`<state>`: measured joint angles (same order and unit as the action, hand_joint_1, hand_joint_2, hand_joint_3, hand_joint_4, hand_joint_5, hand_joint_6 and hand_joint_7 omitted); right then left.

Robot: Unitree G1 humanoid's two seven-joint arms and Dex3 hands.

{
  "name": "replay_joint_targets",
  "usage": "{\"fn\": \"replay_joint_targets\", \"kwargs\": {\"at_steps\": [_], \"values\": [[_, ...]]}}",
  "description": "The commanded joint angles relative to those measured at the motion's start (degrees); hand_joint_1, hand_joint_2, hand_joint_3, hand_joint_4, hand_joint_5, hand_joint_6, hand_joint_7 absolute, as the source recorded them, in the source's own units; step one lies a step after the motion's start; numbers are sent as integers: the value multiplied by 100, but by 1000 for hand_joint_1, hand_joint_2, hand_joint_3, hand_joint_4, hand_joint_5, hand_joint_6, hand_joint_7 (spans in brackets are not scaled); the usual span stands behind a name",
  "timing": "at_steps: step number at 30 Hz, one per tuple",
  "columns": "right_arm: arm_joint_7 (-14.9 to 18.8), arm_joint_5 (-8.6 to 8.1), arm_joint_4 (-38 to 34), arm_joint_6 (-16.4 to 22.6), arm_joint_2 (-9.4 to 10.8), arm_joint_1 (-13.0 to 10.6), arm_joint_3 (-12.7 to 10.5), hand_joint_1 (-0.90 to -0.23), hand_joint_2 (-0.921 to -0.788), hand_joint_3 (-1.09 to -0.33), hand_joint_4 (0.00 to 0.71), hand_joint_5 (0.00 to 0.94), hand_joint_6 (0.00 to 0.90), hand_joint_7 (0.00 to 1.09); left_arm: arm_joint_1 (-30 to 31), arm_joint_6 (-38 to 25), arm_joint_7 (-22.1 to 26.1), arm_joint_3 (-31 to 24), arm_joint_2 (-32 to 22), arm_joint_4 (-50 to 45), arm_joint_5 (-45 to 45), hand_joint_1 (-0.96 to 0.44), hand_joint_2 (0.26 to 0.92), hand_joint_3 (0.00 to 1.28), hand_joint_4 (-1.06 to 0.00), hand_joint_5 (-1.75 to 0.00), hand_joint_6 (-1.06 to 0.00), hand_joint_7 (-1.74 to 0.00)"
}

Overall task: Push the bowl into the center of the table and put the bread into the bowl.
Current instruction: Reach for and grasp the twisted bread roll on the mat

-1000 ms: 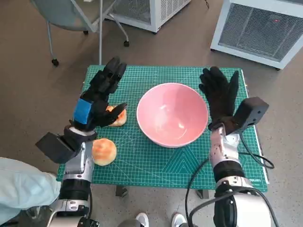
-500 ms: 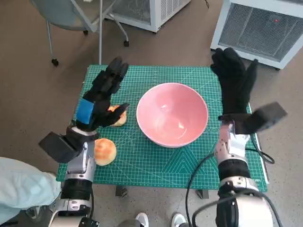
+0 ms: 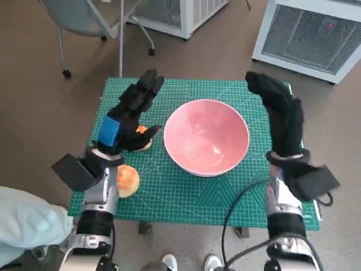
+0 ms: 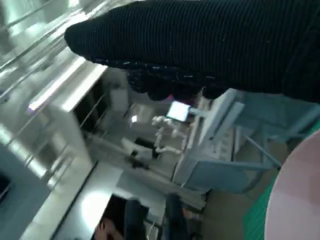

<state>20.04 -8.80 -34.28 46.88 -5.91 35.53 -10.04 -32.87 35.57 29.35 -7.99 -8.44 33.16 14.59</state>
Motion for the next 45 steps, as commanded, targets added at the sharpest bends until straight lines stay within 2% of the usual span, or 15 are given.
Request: {"fn": "replay_joint_targets", "kwargs": {"at_steps": [1,11,15,24,39,42,45], "values": [[-57,-47,461,-352,-5,-340,136,-725,-921,-758,190,0,25,527,-92,-106,70,80,59,-200,88,-566,921,289,-233,0,-304,-10],[-172,-31,798,-637,-24,-483,227,-755,-921,-745,189,0,14,551,-77,-194,86,119,69,-357,86,-560,921,288,-232,0,-305,-10],[-325,186,722,-651,-19,-478,288,-756,-921,-744,189,1,7,554,-155,38,60,166,43,-258,-93,-568,921,290,-231,0,-306,-10],[-458,358,591,-606,-43,-415,408,-744,-921,-747,189,0,-1,533,-168,230,9,161,-40,-183,-231,-576,921,295,-231,0,-307,-11],[-559,517,465,-558,-90,-297,536,-737,-921,-771,186,0,-1,510,-76,509,5,126,-267,-151,-334,-569,921,289,-229,0,-293,-4],[-570,530,468,-546,-88,-292,556,-738,-921,-773,187,1,-1,510,-83,743,-126,107,-461,-36,-629,-569,921,287,-215,0,-285,-1],[-584,538,477,-538,-97,-293,576,-741,-921,-776,187,1,-1,508,-91,894,-633,105,-949,39,-1511,-569,921,280,-182,0,-275,0]]}}
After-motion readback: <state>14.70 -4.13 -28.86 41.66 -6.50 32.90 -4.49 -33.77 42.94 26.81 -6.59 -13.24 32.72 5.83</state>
